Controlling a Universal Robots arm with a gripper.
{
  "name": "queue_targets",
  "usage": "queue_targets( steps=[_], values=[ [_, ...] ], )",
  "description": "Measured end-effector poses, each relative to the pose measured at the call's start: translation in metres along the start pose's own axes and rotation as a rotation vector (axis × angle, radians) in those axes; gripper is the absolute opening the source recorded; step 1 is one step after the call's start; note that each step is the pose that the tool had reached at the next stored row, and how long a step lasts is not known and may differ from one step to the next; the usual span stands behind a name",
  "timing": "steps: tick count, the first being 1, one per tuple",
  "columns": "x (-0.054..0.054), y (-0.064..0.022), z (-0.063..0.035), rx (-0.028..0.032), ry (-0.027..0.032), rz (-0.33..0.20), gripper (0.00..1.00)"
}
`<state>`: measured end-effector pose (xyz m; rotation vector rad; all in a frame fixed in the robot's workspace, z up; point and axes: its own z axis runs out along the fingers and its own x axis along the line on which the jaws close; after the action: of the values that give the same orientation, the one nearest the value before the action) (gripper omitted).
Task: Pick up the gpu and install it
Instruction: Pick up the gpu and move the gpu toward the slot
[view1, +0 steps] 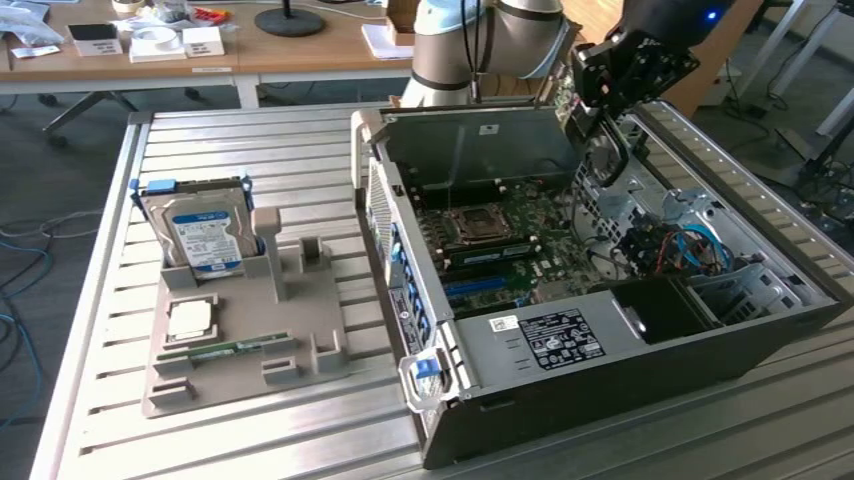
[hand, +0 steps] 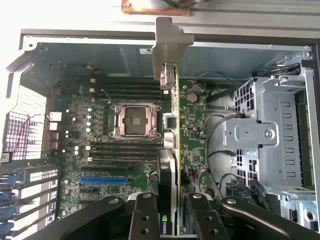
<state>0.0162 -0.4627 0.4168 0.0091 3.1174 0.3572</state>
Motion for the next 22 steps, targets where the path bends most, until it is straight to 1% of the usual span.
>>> queue_targets(
  steps=[10,13,18,22],
  values=[
    [0.0000,0.0000,0.0000,0.0003,0.0000,0.000,0.27],
    [-0.0001,0.0000,0.0000,0.0030,0.0000,0.000,0.27],
    [0.0000,0.0000,0.0000,0.0159,-0.0001,0.000,0.27],
    [0.0000,0.0000,0.0000,0.0316,-0.0002,0.000,0.27]
  ],
)
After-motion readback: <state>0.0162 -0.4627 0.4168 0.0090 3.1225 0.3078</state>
